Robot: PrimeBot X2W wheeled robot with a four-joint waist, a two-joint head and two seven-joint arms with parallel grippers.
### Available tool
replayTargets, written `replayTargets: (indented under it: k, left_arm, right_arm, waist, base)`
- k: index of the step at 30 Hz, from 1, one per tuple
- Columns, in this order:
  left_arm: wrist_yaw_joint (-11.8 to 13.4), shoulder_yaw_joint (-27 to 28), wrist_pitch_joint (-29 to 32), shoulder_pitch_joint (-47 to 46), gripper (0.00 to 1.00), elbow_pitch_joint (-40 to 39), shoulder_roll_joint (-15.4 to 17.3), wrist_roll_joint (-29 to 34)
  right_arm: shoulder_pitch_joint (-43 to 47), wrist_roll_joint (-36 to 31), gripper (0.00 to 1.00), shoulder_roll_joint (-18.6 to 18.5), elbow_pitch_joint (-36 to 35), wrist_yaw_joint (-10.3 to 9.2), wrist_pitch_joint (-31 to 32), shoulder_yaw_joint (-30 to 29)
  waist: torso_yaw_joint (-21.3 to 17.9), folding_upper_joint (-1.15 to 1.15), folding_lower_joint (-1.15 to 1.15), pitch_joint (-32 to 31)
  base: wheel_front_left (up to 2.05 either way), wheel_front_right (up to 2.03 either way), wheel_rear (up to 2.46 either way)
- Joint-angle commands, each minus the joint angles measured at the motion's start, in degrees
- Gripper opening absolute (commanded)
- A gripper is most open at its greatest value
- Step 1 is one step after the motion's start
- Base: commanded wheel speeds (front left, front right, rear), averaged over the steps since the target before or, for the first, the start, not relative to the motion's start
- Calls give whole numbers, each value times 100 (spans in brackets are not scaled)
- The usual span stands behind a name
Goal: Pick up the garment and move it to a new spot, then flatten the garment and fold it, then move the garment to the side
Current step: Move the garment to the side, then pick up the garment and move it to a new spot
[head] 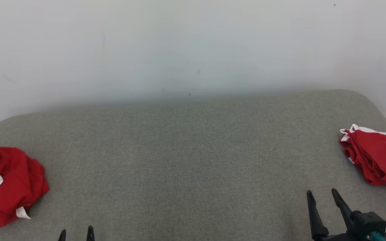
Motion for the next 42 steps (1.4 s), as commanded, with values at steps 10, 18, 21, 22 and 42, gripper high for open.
replayTargets:
  k: [10,18,21,22,42]
  left_arm:
    - [-102,77,-20,238,100,79,-57,97]
    - [-124,59,-20,224,100,48,-70,98]
    - [-132,67,-20,202,100,38,-71,91]
    - [-135,70,-20,197,100,34,-72,96]
    - [-84,178,-20,-40,100,23,-71,82]
  right_arm:
    - [371,32,100,192,-103,-14,-54,-140]
    - [438,-23,100,257,-209,-14,21,-229]
    - [444,-23,100,278,-232,-14,45,-209]
    - [444,-24,100,283,-238,-14,46,-200]
    - [531,30,100,335,-232,-14,78,-107]
  waist:
    - [41,1,1,-208]
    - [14,1,1,-246]
    - [5,1,1,-248]
    - [1,1,1,-246]
    - [642,1,1,-198]
  base:
    - [0,0,0]
    - [0,0,0]
    - [0,0,0]
    - [0,0,0]
    - [0,0,0]
